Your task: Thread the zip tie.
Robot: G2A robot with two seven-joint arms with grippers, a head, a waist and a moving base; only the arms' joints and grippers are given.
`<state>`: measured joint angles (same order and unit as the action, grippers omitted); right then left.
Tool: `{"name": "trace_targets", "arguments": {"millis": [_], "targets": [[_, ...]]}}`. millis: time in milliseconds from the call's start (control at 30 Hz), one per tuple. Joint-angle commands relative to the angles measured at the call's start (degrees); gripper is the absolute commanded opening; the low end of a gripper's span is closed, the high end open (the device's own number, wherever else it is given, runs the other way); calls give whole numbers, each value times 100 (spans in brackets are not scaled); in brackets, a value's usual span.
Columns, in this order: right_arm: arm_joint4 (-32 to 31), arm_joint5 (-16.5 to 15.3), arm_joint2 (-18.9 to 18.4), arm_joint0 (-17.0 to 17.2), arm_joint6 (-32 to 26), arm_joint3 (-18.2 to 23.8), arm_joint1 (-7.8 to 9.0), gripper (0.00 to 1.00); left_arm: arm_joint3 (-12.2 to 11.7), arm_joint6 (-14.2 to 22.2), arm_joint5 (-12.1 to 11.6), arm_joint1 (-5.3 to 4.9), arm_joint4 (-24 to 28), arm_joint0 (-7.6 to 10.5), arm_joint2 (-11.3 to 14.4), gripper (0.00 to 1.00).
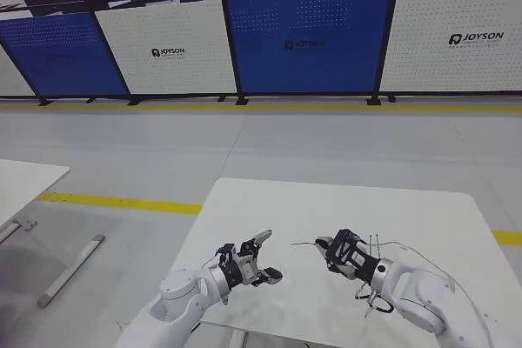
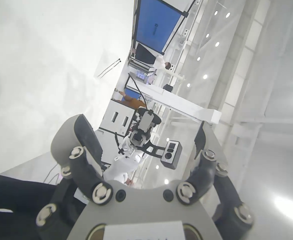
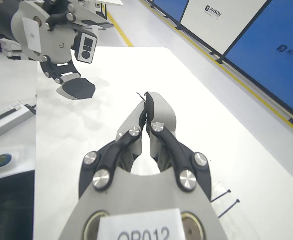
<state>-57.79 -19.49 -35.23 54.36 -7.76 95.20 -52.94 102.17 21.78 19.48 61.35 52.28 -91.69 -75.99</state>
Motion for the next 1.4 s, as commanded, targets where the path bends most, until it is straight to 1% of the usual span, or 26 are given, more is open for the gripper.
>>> {"name": "trace_targets", "arguments": {"millis": [0, 267, 333, 367, 400, 467, 500, 567, 600, 633, 667, 933, 1033, 1133, 1167, 1200, 1367], "targets": [[49, 1, 43, -23, 43, -13, 11, 0, 13, -281, 0, -45, 98, 78, 12, 100], [49, 1, 43, -23, 43, -13, 11, 0, 6, -293, -4, -42, 106, 80, 19, 100], [26, 39, 30, -5, 43, -15, 8, 0, -31, -474, -29, -21, 164, 134, 75, 100], [-142, 72, 6, 3, 26, 19, 3, 0, -46, -544, 0, -2, 311, 176, 132, 100], [-285, 31, -8, 2, 57, 61, 2, 0, -62, -565, 0, 7, 435, 208, 184, 100], [-525, 1, -42, 23, 92, 99, 3, 0, -91, -610, 0, 6, 599, 269, 295, 100], [-733, 1, -35, 26, 96, 160, 7, 0, -115, -602, 0, -6, 757, 303, 395, 100], [-970, 1, -18, 35, 119, 225, 13, 0, -151, -668, 0, -48, 862, 393, 535, 100], [-1068, 1, 12, 35, 150, 261, 16, 0, -191, -688, 0, -81, 1053, 450, 664, 100], [-1108, 1, 30, 27, 167, 267, 19, 0, -211, -756, 0, -107, 1221, 512, 721, 100], [-1113, 1, 47, 18, 189, 266, 20, 0, -198, -842, 0, -134, 1321, 585, 744, 100], [-1105, 1, 53, 16, 201, 266, 20, 0, -219, -866, -1, -126, 1371, 587, 759, 100], [-1105, 1, 53, 16, 201, 266, 20, 0, -278, -1104, 0, -93, 1469, 695, 842, 100], [-1105, 1, 53, 16, 201, 266, 20, 0, -350, -1432, 0, -46, 1649, 889, 1018, 100], [-1105, 1, 53, 16, 201, 266, 20, 0, -385, -1607, 0, -28, 1675, 984, 1084, 100], [-1105, 1, 53, 16, 201, 266, 20, 0, -401, -1732, 0, -13, 1703, 1039, 1133, 100], [-1105, 1, 53, 16, 201, 266, 20, 0, -403, -1762, 0, -9, 1709, 1055, 1148, 100]]}}
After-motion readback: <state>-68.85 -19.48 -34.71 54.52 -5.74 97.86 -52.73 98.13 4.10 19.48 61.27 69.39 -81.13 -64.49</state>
